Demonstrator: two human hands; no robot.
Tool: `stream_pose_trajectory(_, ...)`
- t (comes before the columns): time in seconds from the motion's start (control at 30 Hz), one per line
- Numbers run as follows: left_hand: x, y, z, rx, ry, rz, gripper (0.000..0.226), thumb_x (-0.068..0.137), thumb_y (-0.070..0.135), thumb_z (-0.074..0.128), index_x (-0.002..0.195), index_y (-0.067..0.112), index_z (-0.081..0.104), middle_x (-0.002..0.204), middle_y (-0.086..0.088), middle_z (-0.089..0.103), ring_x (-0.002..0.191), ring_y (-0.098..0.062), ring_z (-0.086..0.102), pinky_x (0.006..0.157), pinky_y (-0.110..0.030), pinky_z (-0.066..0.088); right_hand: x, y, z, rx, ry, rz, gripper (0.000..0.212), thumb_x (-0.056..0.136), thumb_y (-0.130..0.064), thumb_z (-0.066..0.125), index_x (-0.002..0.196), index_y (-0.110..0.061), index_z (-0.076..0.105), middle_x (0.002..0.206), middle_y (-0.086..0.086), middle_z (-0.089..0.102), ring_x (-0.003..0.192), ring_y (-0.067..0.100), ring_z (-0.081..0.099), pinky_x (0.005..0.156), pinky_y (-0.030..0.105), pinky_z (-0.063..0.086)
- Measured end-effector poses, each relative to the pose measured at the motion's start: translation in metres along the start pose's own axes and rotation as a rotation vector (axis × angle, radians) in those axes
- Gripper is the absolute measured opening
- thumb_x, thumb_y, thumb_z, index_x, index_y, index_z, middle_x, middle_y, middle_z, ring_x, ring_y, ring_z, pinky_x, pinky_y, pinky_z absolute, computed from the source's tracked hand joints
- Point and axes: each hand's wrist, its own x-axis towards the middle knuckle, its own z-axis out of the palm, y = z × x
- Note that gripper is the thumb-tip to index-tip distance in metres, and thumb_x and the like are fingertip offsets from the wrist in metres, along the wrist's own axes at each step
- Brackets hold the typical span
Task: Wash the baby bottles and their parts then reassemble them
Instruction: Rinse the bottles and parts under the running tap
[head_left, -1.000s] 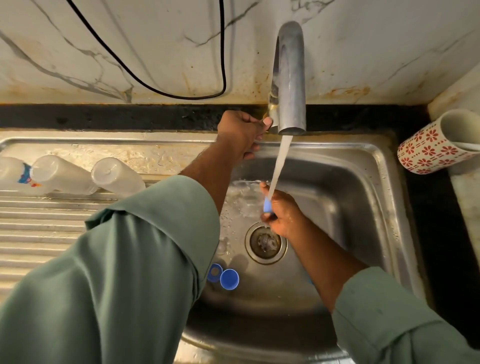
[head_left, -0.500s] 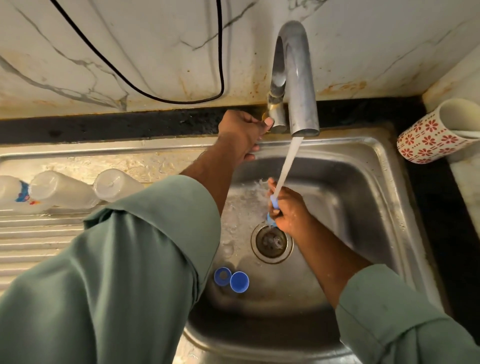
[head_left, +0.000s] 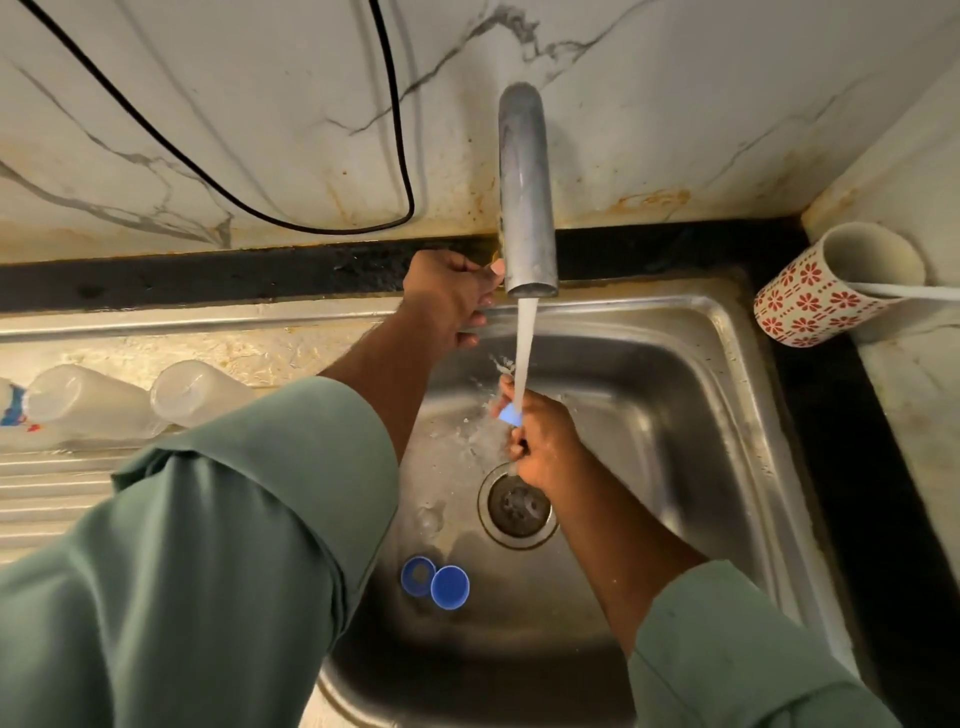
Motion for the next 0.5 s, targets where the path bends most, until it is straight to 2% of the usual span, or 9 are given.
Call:
stream_pose_trajectory(0.1, -0.006, 0.001, 0.001, -0.082, 0.004, -0.039, 0.026, 0.102, 0.018, 0.042, 0.078, 0.015, 0.052, 0.099, -0.012, 0.068, 0.094, -0.029, 0.063, 0.096, -0.054, 0.050, -0.001, 0.000, 0.000, 0.066, -0.038, 0.047, 0.034, 0.094, -0.040, 0.058, 0.075, -0.012, 0.058, 0.058, 0.002, 0.053, 0.041, 0.011, 0.038, 0.040, 0.018, 0.029)
stream_pose_trajectory(0.13, -0.006, 0.001, 0.002, -0.092, 0.005, -0.045, 0.027, 0.102, 0.016, 0.039, 0.078, 0.016, 0.050, 0.098, -0.012, 0.067, 0.094, -0.029, 0.062, 0.098, -0.055, 0.049, -0.003, -0.001, 0.000, 0.115, -0.087, 0.081, 0.030, 0.096, -0.036, 0.055, 0.077, -0.012, 0.057, 0.063, 0.004, 0.053, 0.046, 0.013, 0.042, 0.044, 0.020, 0.033)
stream_pose_trajectory(0.2, -0.007, 0.001, 0.002, -0.065, 0.028, -0.022, 0.026, 0.102, 0.014, 0.045, 0.076, 0.017, 0.047, 0.089, -0.010, 0.065, 0.092, -0.029, 0.063, 0.094, -0.055, 0.051, -0.005, -0.001, -0.003, 0.149, -0.180, 0.112, 0.011, 0.095, -0.013, 0.052, 0.086, -0.010, 0.058, 0.076, 0.009, 0.051, 0.060, 0.017, 0.046, 0.053, 0.027, 0.042)
stream_pose_trajectory(0.27, -0.011, 0.002, 0.002, -0.041, 0.041, -0.003, 0.025, 0.100, 0.013, 0.051, 0.077, 0.017, 0.046, 0.085, -0.010, 0.065, 0.096, -0.033, 0.068, 0.089, -0.054, 0.054, -0.005, 0.000, -0.009, 0.076, -0.232, 0.062, 0.017, 0.093, 0.005, 0.050, 0.101, -0.006, 0.060, 0.083, 0.012, 0.054, 0.068, 0.020, 0.053, 0.056, 0.027, 0.052)
stream_pose_trajectory(0.3, -0.013, 0.002, 0.002, -0.045, 0.041, -0.006, 0.024, 0.100, 0.013, 0.051, 0.077, 0.016, 0.048, 0.088, -0.012, 0.066, 0.100, -0.035, 0.069, 0.088, -0.054, 0.055, -0.004, 0.002, -0.012, 0.024, -0.226, 0.033, 0.018, 0.092, 0.007, 0.052, 0.104, -0.004, 0.062, 0.081, 0.011, 0.057, 0.068, 0.018, 0.056, 0.055, 0.024, 0.054)
stream_pose_trajectory(0.4, -0.013, 0.001, -0.001, -0.072, 0.021, -0.027, 0.022, 0.101, 0.015, 0.046, 0.080, 0.014, 0.054, 0.104, -0.019, 0.071, 0.107, -0.037, 0.067, 0.093, -0.056, 0.052, 0.000, 0.004, -0.015, -0.120, -0.118, 0.028, 0.005, 0.086, -0.002, 0.069, 0.088, -0.006, 0.068, 0.065, 0.004, 0.056, 0.049, 0.007, 0.052, 0.042, 0.015, 0.046)
stream_pose_trajectory(0.5, -0.013, -0.002, -0.003, -0.057, -0.046, -0.002, 0.022, 0.100, 0.012, 0.048, 0.079, 0.018, 0.054, 0.094, -0.012, 0.067, 0.100, -0.032, 0.066, 0.097, -0.058, 0.050, 0.005, 0.006, -0.017, -0.239, -0.093, 0.056, 0.011, 0.083, -0.013, 0.076, 0.086, -0.008, 0.067, 0.061, 0.003, 0.051, 0.040, 0.006, 0.043, 0.035, 0.017, 0.036)
